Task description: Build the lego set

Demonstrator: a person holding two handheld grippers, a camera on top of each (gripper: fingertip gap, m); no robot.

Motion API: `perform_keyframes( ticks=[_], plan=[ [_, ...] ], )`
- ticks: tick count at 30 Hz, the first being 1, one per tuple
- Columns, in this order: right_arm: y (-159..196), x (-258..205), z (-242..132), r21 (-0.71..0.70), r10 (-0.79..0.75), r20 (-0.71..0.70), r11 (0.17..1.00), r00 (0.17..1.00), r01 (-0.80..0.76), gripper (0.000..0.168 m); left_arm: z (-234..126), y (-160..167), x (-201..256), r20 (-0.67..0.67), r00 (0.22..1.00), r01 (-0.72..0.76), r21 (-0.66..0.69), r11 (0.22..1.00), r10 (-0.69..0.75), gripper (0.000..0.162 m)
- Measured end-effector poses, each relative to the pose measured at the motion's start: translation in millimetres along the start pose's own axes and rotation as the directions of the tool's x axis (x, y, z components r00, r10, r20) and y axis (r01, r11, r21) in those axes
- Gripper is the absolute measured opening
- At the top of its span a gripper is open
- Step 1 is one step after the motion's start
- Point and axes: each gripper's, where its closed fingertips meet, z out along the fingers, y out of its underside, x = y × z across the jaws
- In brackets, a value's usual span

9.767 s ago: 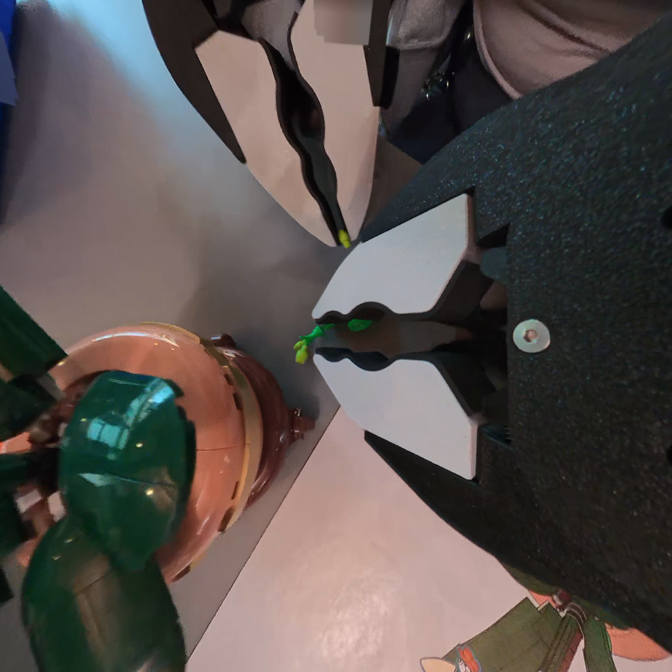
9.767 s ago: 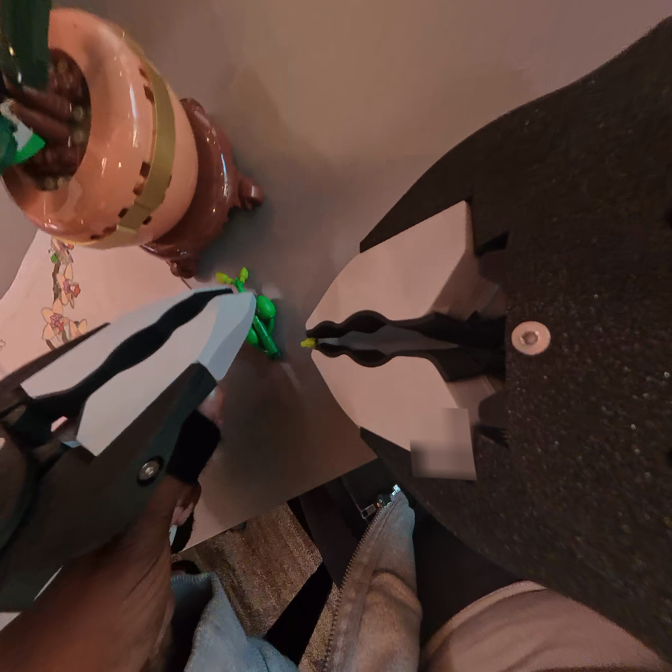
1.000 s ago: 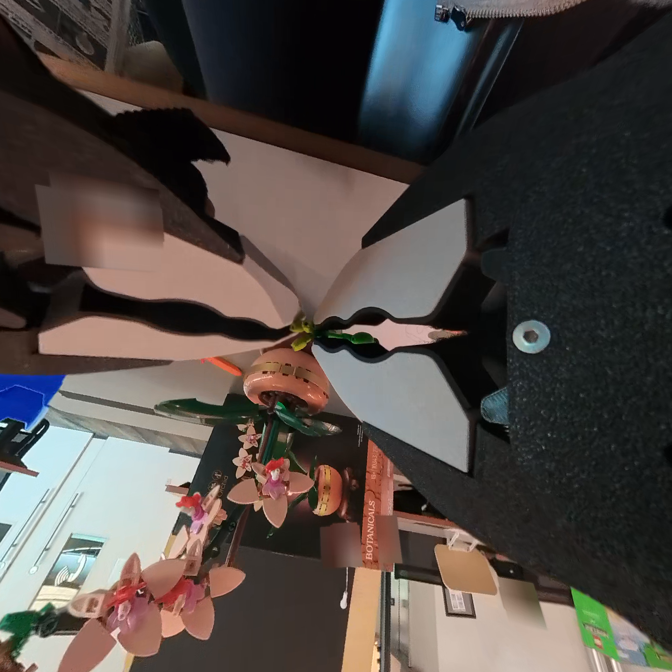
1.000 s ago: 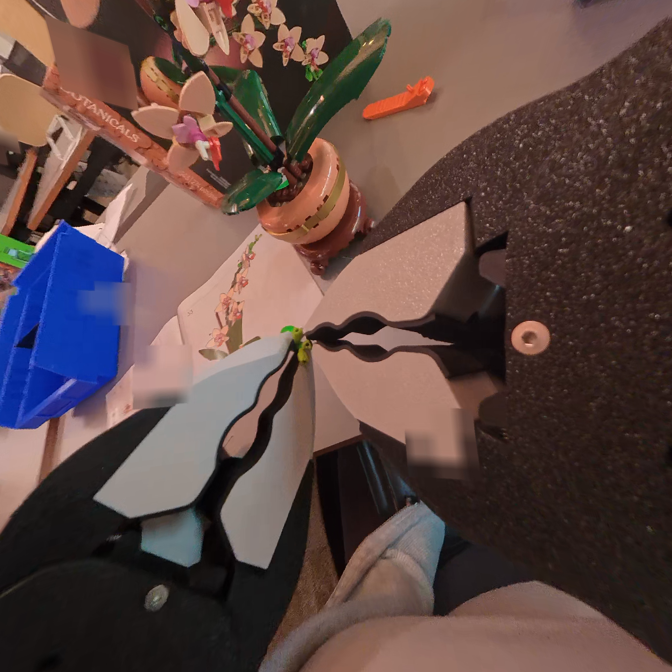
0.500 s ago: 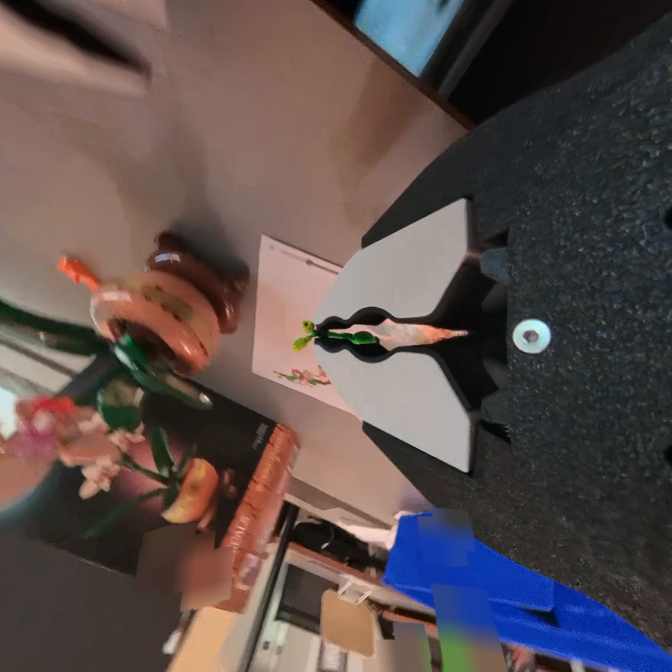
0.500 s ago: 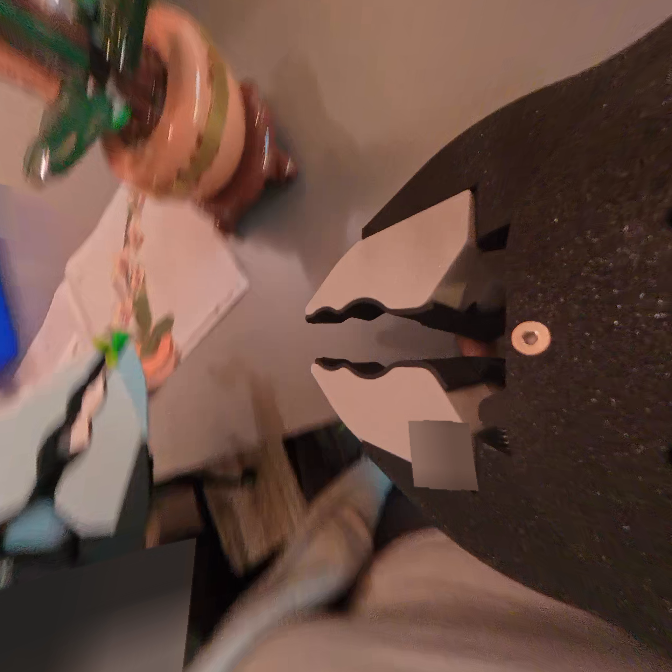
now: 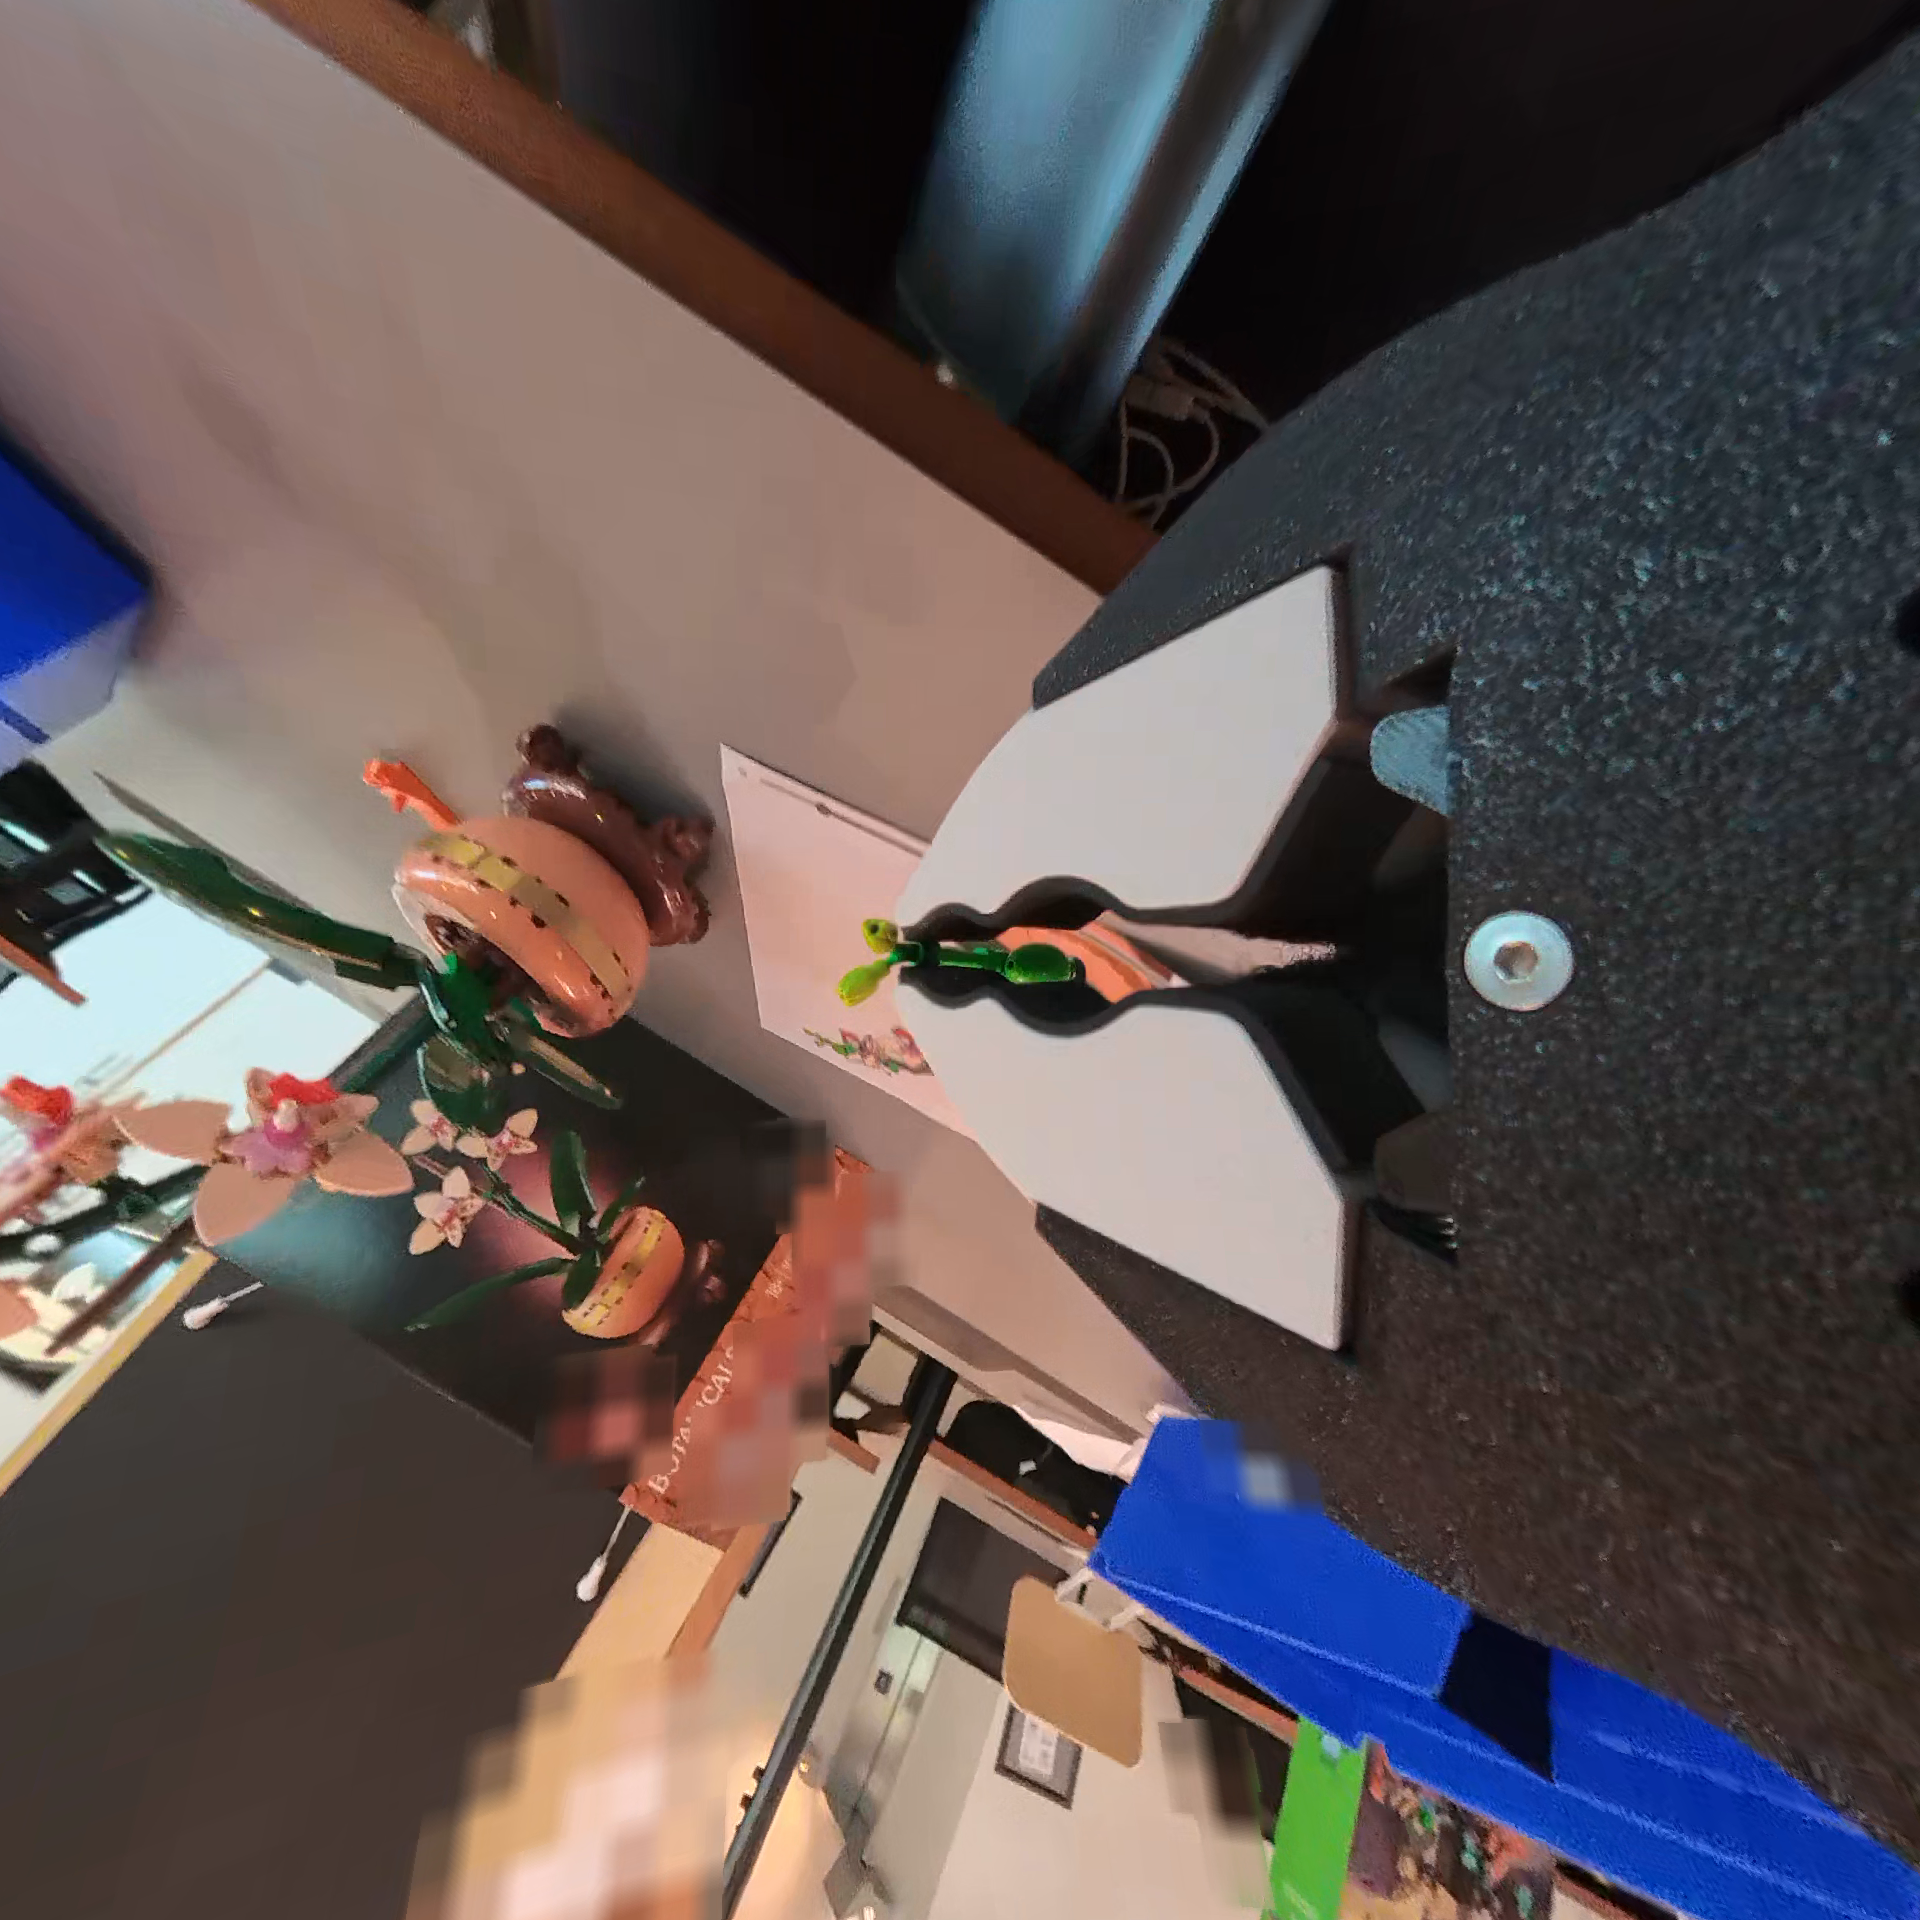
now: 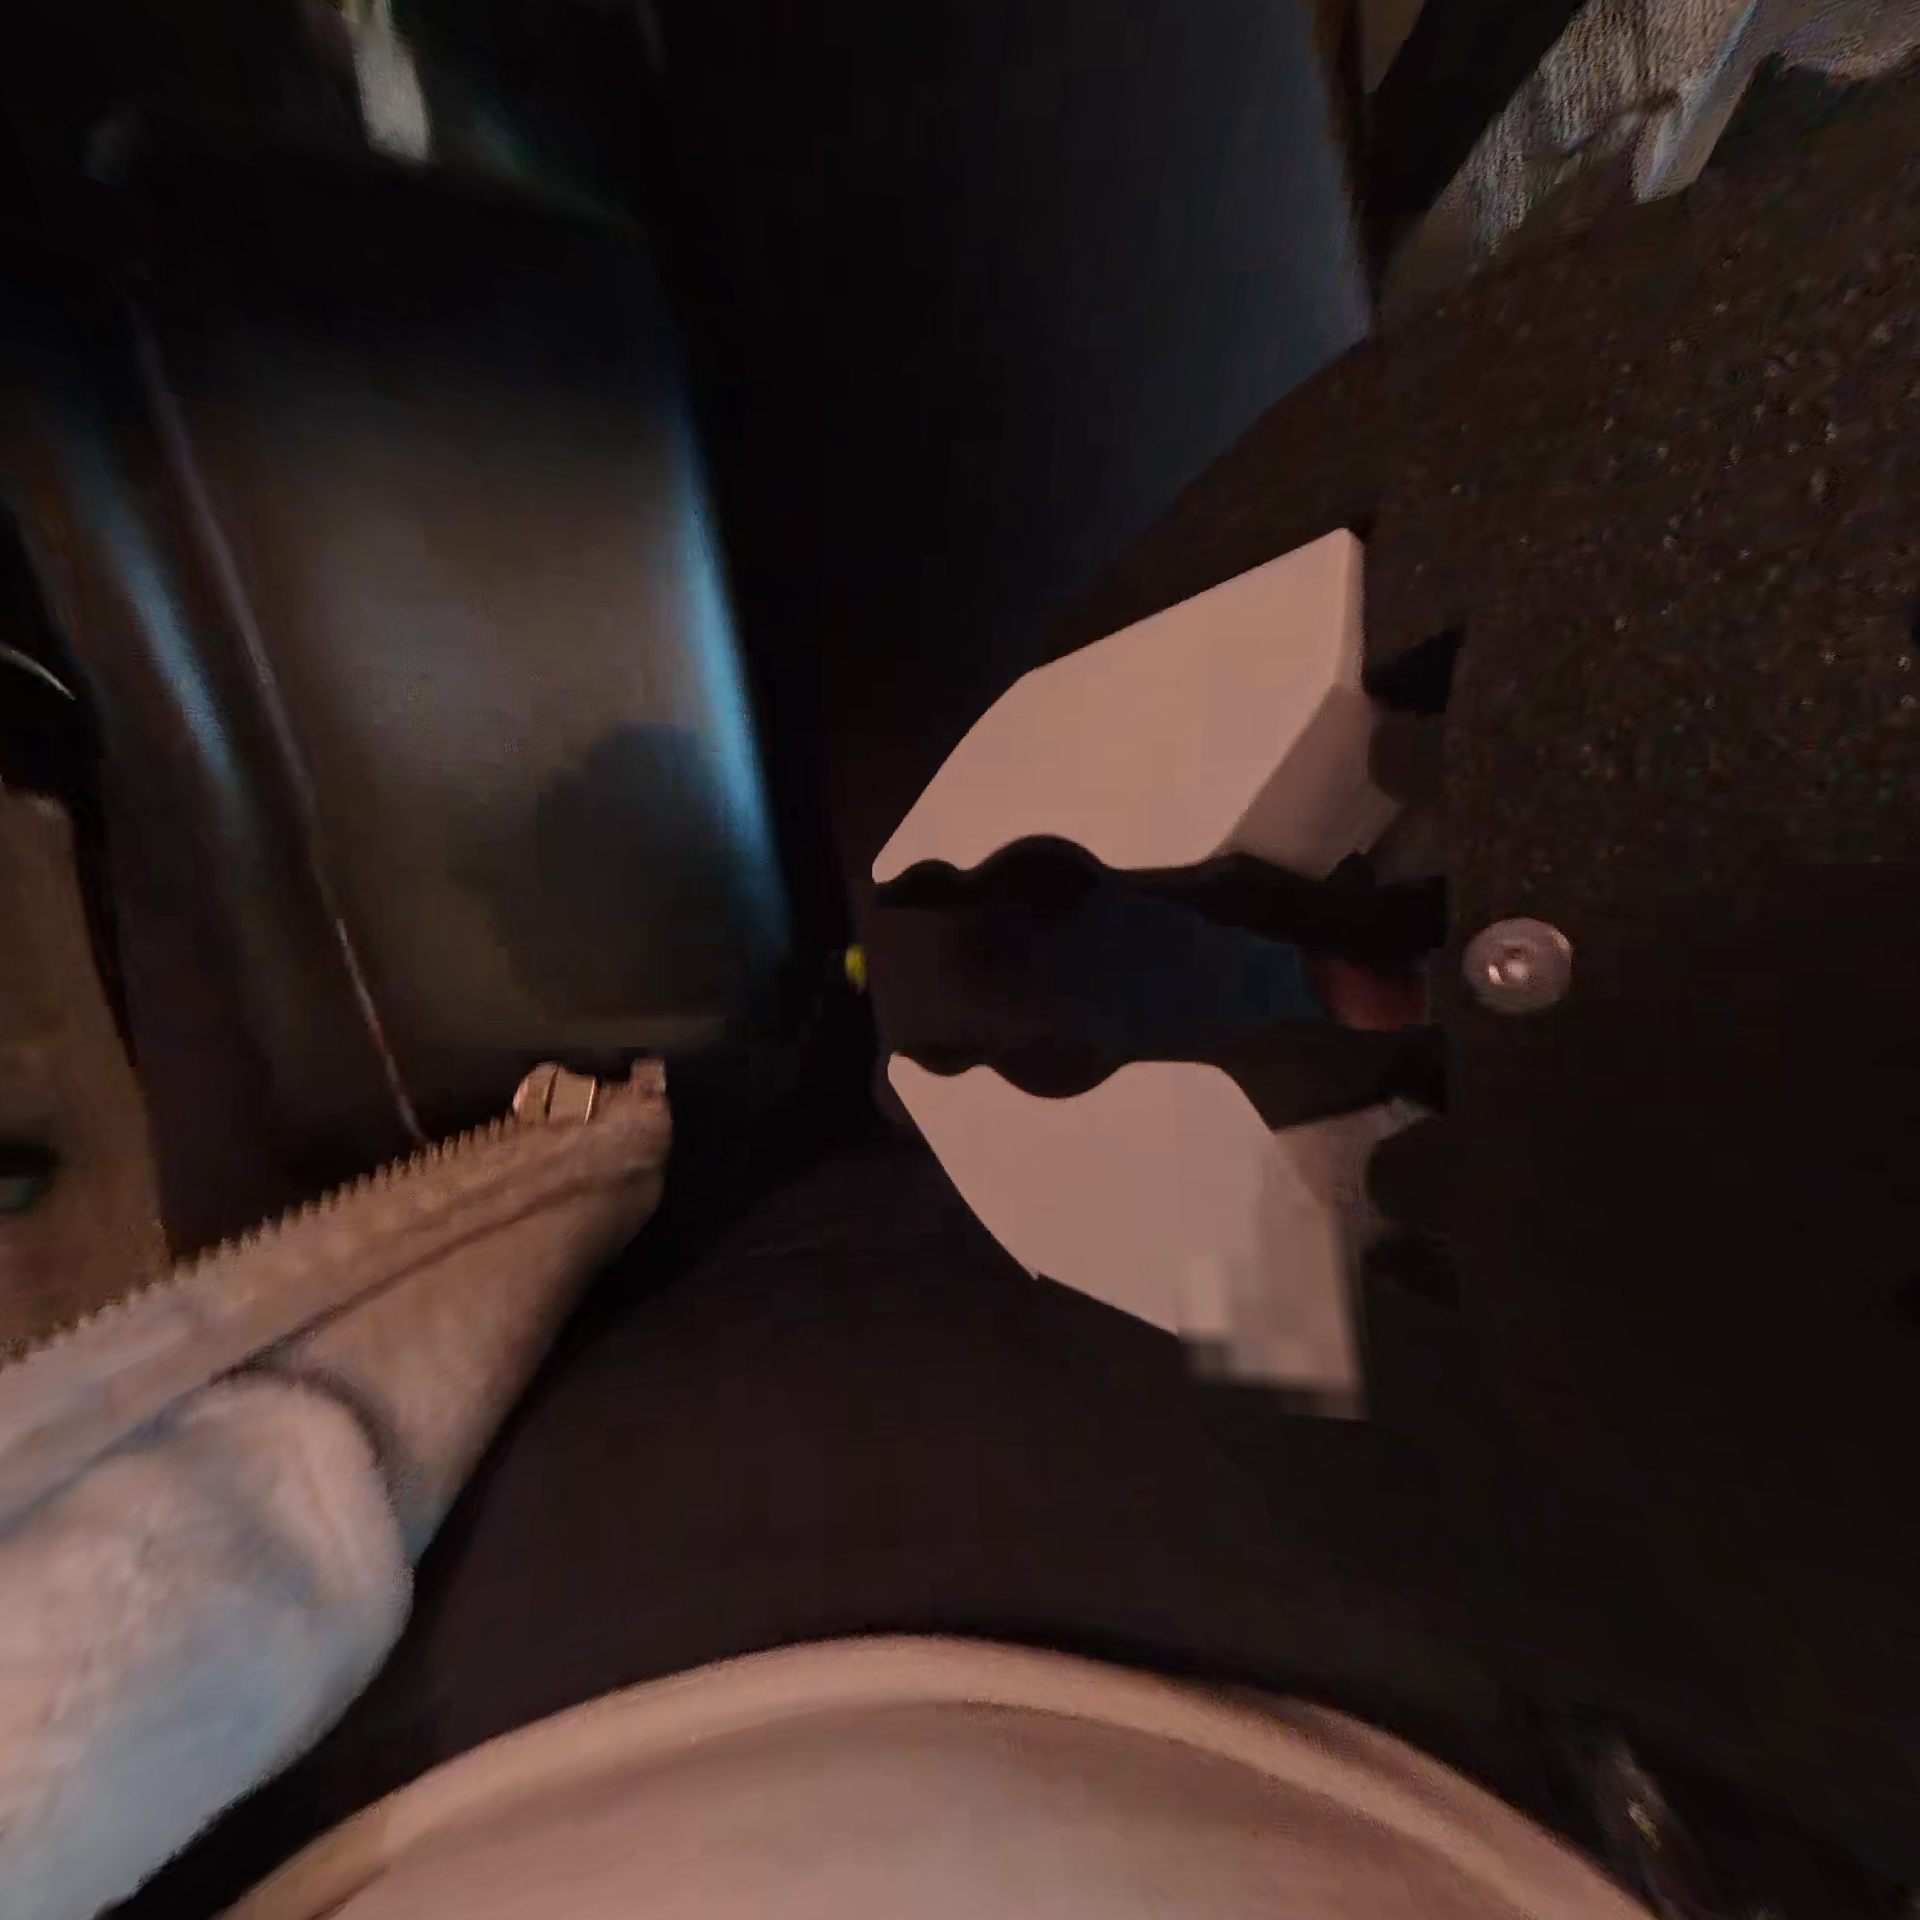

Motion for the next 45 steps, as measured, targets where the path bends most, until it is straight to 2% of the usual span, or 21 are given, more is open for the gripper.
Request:
perform_keyframes(
  ticks=[1, 3, 7, 9, 13, 17, 19, 25, 28, 31, 34, 37, 39, 41, 45],
  plan=[
    [0, -9, 8, -0.042, 0.016, 0.033, 0.999, 0.999, -0.015, 0.028, -2, -1, 3, -0.006, 1.000, 0.009, 0.015, 1.000, -0.008, 0.004],
    [3, -10, 22, -0.086, 0.025, 0.003, 0.996, 1.000, -0.025, 0.024, -8, -5, 3, 0.015, 1.000, 0.012, 0.055, 0.998, -0.013, 0.004],
    [10, 8, 32, -0.135, -0.086, -0.152, 0.989, 0.985, 0.066, 0.023, -19, -12, -5, 0.040, 0.998, 0.046, 0.109, 0.993, -0.051, 0.004],
    [8, 6, 37, -0.138, -0.103, -0.130, 0.987, 0.986, 0.085, 0.022, -20, -11, -5, 0.025, 0.996, 0.080, 0.130, 0.988, -0.084, 0.004],
    [10, 7, 46, -0.200, -0.230, -0.103, 0.958, 0.968, 0.207, 0.023, -20, -1, -2, -0.013, 0.991, 0.130, 0.129, 0.983, -0.130, 0.004],
    [11, 10, 53, -0.225, -0.325, -0.085, 0.927, 0.942, 0.299, 0.017, -20, 7, -4, 0.008, 0.994, 0.105, 0.114, 0.988, -0.107, 0.004],
    [11, 11, 54, -0.205, -0.324, -0.062, 0.930, 0.944, 0.305, 0.009, -20, 9, -3, -0.007, 0.993, 0.121, 0.117, 0.986, -0.121, 0.004],
    [8, 6, 53, -0.193, -0.376, -0.049, 0.912, 0.925, 0.361, 0.008, -19, 14, -5, -0.008, 0.992, 0.129, 0.107, 0.986, -0.129, 0.004],
    [3, 6, 46, -0.143, -0.324, -0.052, 0.939, 0.945, 0.314, 0.008, -18, 15, -3, -0.013, 0.992, 0.123, 0.103, 0.987, -0.122, 0.004],
    [-13, 10, 20, -0.062, -0.261, -0.102, 0.965, 0.960, 0.255, 0.008, -18, 15, 1, -0.023, 0.994, 0.107, 0.089, 0.990, -0.106, 0.004],
    [-62, 20, -39, 0.093, -0.196, -0.220, 0.971, 0.956, 0.221, 0.008, -19, 9, 4, -0.053, 0.991, 0.130, 0.090, 0.988, -0.125, 0.004],
    [-91, 75, -108, 0.180, -0.007, -0.413, 0.980, 0.911, 0.089, 0.009, -15, 3, 2, -0.056, 0.989, 0.138, 0.070, 0.988, -0.134, 0.004],
    [-81, 124, -125, 0.205, 0.188, -0.473, 0.974, 0.861, -0.101, 0.008, -10, -4, 1, -0.064, 0.990, 0.131, 0.071, 0.989, -0.127, 0.004],
    [-65, 154, -124, 0.206, 0.321, -0.489, 0.946, 0.811, -0.251, 0.008, -3, -9, 0, -0.066, 0.992, 0.108, 0.060, 0.992, -0.104, 0.004],
    [-55, 175, -120, 0.229, 0.438, -0.523, 0.899, 0.731, -0.374, 0.009, 16, -18, -4, -0.087, 0.987, 0.143, 0.056, 0.988, -0.138, 0.004]
  ],
)
